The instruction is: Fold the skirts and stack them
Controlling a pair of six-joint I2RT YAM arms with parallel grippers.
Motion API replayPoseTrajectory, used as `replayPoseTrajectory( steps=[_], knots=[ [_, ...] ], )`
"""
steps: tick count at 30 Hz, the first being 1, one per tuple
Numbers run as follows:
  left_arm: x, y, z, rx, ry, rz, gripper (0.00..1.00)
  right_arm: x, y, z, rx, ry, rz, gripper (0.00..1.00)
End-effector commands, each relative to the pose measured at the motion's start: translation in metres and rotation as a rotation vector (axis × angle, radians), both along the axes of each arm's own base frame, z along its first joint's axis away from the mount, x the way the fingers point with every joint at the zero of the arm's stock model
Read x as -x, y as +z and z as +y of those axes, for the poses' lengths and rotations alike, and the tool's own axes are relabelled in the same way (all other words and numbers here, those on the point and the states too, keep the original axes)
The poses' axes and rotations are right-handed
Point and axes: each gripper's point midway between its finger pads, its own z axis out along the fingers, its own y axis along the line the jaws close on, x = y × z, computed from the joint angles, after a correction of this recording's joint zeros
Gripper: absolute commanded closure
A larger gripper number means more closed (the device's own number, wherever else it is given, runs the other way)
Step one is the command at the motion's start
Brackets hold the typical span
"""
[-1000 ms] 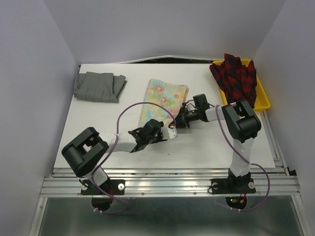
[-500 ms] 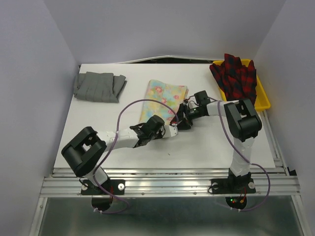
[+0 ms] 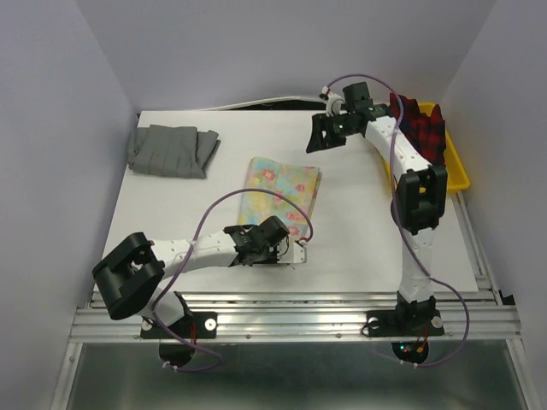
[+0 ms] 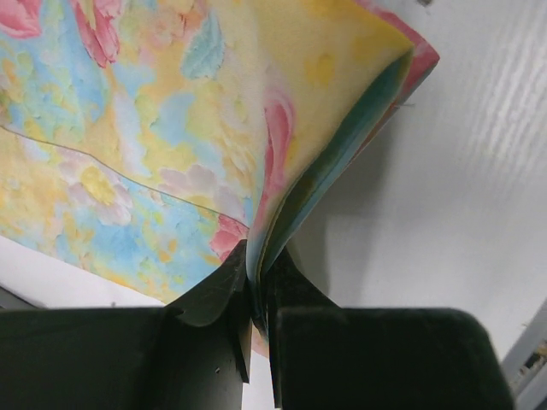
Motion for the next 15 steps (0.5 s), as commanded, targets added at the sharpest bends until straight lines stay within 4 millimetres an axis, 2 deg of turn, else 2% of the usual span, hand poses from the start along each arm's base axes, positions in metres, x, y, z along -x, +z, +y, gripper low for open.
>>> replayPoseTrajectory(
  steps=[1, 3, 4, 6, 8, 9, 11, 12, 13, 15],
  knots=[
    [0.014, 0.016, -0.003, 0.013, -0.012, 0.054, 1.0, -0.04, -0.019, -0.004, 0.103, 0.034, -0.106, 0.34],
    [0.016, 0.019, -0.002, 0.014, -0.018, 0.063, 1.0, -0.051, -0.025, -0.001, 0.132, 0.057, -0.15, 0.34],
    [0.018, 0.019, -0.002, 0.012, -0.021, 0.072, 1.0, -0.049, -0.039, 0.008, 0.127, 0.085, -0.133, 0.35],
    [0.021, 0.022, -0.003, 0.018, -0.036, 0.073, 1.0, -0.056, -0.045, 0.017, 0.117, 0.095, -0.168, 0.35],
    [0.023, 0.025, -0.003, 0.016, -0.043, 0.075, 1.0, -0.053, -0.054, 0.032, 0.105, 0.13, -0.193, 0.35],
    [0.023, 0.026, -0.004, 0.016, -0.04, 0.077, 1.0, -0.055, -0.057, 0.032, 0.109, 0.133, -0.202, 0.35],
    [0.027, 0.026, -0.002, 0.008, -0.036, 0.095, 0.98, -0.048, -0.07, 0.038, 0.12, 0.166, -0.194, 0.39],
    [0.027, 0.029, -0.003, 0.01, -0.04, 0.099, 0.97, -0.043, -0.079, 0.043, 0.134, 0.185, -0.185, 0.42],
    [0.029, 0.029, -0.002, 0.008, -0.038, 0.109, 0.97, -0.037, -0.091, 0.045, 0.162, 0.214, -0.179, 0.5],
    [0.029, 0.037, -0.004, 0.021, -0.037, 0.106, 0.97, -0.024, -0.103, 0.044, 0.189, 0.248, -0.152, 0.57]
  ],
)
